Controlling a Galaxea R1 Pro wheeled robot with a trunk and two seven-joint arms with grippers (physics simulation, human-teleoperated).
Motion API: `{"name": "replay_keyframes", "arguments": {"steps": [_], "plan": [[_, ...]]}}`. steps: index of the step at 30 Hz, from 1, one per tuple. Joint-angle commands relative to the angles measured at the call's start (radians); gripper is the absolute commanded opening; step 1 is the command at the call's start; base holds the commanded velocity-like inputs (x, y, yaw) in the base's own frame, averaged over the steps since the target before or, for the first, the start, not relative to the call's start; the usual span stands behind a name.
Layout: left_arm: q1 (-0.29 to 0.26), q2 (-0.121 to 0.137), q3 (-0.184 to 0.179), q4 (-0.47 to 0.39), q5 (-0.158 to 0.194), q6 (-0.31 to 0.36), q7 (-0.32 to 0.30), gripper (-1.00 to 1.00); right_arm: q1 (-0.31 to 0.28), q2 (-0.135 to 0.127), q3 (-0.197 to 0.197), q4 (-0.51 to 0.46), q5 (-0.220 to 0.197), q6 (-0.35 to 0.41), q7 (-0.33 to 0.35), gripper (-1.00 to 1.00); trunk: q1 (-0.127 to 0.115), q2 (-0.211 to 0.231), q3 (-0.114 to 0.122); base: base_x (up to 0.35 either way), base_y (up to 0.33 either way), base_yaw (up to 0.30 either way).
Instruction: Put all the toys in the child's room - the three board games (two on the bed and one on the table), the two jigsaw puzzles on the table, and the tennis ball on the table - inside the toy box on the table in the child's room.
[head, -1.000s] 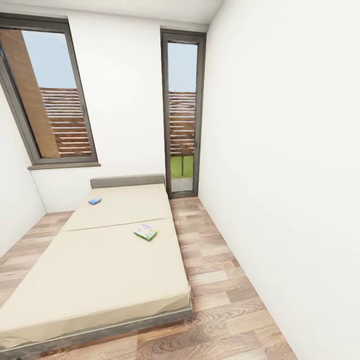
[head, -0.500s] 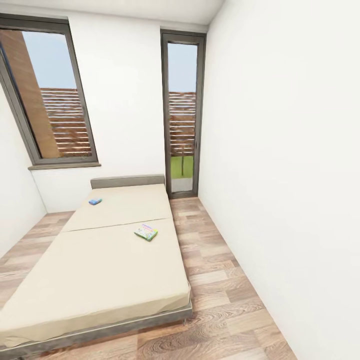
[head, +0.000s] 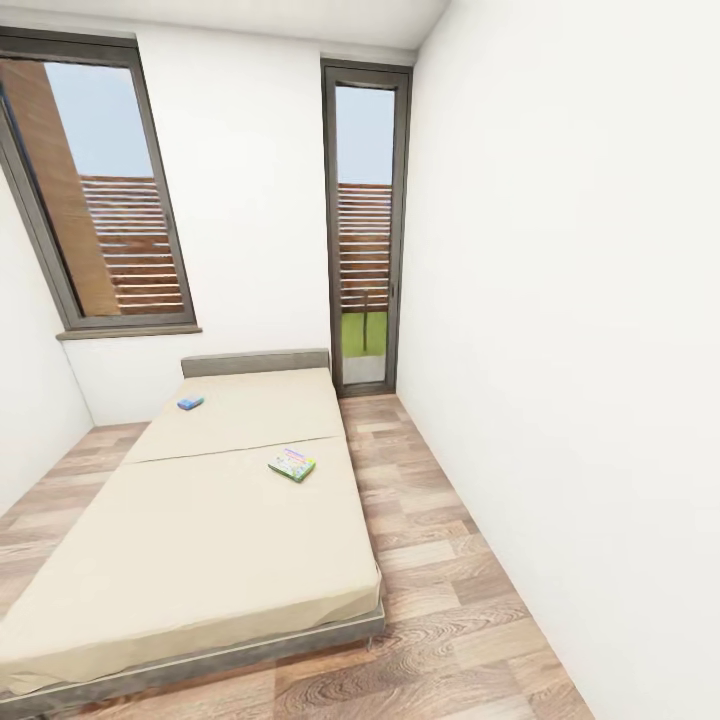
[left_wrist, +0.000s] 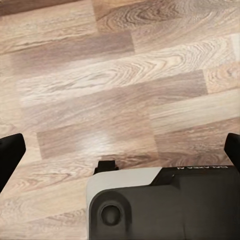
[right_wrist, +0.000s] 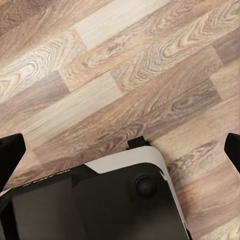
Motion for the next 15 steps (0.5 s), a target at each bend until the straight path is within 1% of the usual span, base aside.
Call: {"name": "replay_keyframes", "arguments": {"steps": [1,15], "plan": [[0.000,0.002,-0.002,0.002,0.002,-0.003,-0.002,1.00,0.000,0.001,-0.007,0.001,-0.001,-0.006,0.001,1.00,0.000,-0.001,0.000,0.000,0.000,0.000],[0.000,-0.002,-0.009,0.003,0.000,-0.003,-0.006,1.00,0.001,0.003,-0.004,0.002,0.002,-0.009,0.001,1.00,0.000,-0.001,0.000,0.000,0.000,0.000]]}}
